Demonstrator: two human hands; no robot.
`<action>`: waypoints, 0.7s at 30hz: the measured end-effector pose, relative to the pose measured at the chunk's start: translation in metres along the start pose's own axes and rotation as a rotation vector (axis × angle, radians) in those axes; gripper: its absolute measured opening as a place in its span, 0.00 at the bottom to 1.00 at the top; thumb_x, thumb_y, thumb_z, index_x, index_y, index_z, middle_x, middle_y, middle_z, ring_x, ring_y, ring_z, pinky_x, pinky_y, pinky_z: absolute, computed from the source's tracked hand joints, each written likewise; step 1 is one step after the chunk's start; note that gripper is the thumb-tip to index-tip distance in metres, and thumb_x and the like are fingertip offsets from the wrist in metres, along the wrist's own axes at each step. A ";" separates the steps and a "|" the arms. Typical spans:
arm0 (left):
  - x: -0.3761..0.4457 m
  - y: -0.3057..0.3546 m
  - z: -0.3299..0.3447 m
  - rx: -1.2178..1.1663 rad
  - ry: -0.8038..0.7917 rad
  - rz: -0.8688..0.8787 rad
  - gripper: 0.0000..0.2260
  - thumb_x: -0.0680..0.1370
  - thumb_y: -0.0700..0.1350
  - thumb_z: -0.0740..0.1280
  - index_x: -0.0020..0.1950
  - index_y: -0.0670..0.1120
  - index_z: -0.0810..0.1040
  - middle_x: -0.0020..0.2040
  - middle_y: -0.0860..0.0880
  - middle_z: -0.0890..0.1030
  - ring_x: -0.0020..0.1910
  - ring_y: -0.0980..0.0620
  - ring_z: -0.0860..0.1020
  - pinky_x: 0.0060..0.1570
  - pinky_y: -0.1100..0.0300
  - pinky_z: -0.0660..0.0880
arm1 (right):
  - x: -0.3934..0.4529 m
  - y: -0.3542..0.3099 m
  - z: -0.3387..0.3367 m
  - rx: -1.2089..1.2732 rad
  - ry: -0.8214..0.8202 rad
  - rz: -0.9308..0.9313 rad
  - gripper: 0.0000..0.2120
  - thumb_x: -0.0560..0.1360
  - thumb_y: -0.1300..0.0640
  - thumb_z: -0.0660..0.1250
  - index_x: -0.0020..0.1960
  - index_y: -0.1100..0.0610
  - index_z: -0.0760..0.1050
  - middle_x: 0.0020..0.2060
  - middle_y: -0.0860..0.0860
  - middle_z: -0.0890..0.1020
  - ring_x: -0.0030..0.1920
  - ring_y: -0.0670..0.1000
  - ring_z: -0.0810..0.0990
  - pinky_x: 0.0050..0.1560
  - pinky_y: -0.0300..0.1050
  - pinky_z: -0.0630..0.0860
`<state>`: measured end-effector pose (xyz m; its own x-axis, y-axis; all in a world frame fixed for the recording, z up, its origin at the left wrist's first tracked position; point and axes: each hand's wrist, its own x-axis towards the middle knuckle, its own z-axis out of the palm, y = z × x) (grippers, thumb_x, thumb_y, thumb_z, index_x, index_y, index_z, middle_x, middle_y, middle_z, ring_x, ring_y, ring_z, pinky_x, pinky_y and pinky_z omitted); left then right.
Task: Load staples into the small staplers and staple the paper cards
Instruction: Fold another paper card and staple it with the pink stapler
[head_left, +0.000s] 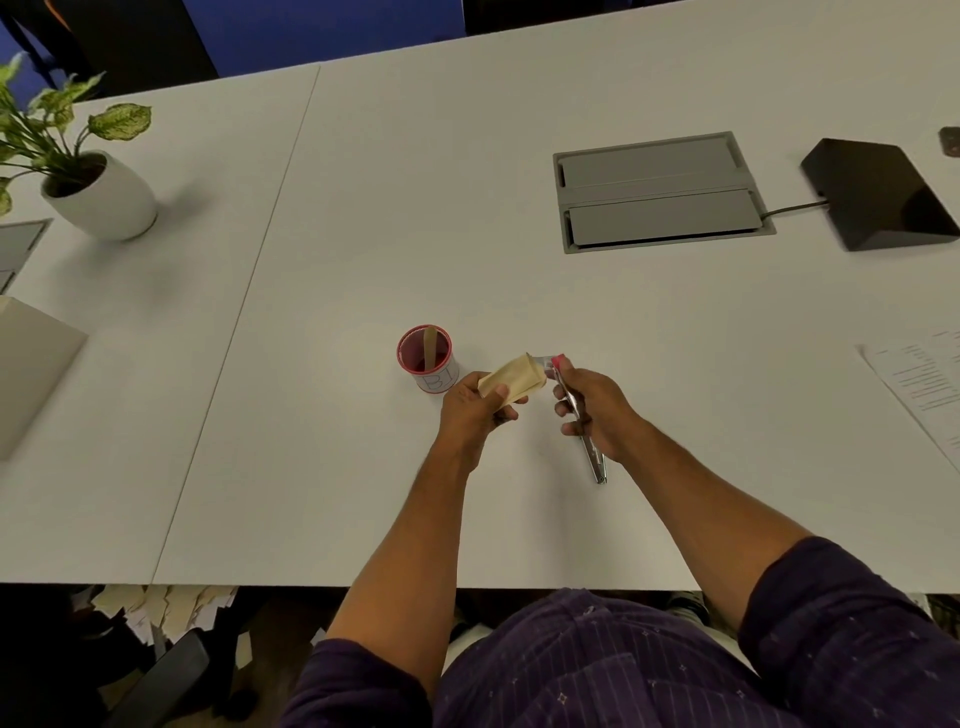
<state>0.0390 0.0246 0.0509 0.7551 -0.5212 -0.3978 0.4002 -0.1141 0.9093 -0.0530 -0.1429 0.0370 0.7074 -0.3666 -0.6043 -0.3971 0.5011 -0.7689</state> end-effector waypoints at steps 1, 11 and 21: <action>0.000 0.001 -0.001 -0.011 0.004 -0.001 0.03 0.80 0.39 0.68 0.53 0.45 0.77 0.41 0.47 0.86 0.35 0.51 0.82 0.45 0.56 0.81 | -0.001 0.000 0.000 0.014 -0.023 -0.026 0.22 0.78 0.40 0.70 0.60 0.57 0.79 0.42 0.52 0.80 0.33 0.48 0.79 0.29 0.42 0.74; 0.003 0.011 -0.002 -0.142 0.055 -0.009 0.05 0.79 0.41 0.69 0.55 0.46 0.78 0.48 0.44 0.85 0.40 0.52 0.84 0.46 0.57 0.80 | -0.001 0.005 0.006 -0.005 -0.180 -0.170 0.27 0.77 0.37 0.68 0.65 0.58 0.74 0.54 0.59 0.86 0.28 0.49 0.72 0.28 0.39 0.64; 0.000 0.014 -0.003 -0.215 0.063 -0.054 0.07 0.79 0.41 0.70 0.56 0.43 0.78 0.43 0.47 0.86 0.38 0.52 0.83 0.43 0.59 0.80 | -0.001 0.011 0.006 0.143 -0.198 -0.284 0.32 0.74 0.40 0.73 0.63 0.65 0.77 0.53 0.62 0.85 0.30 0.51 0.74 0.31 0.41 0.69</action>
<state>0.0461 0.0255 0.0630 0.7579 -0.4643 -0.4583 0.5375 0.0461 0.8420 -0.0547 -0.1320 0.0301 0.8824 -0.3553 -0.3083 -0.0928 0.5110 -0.8545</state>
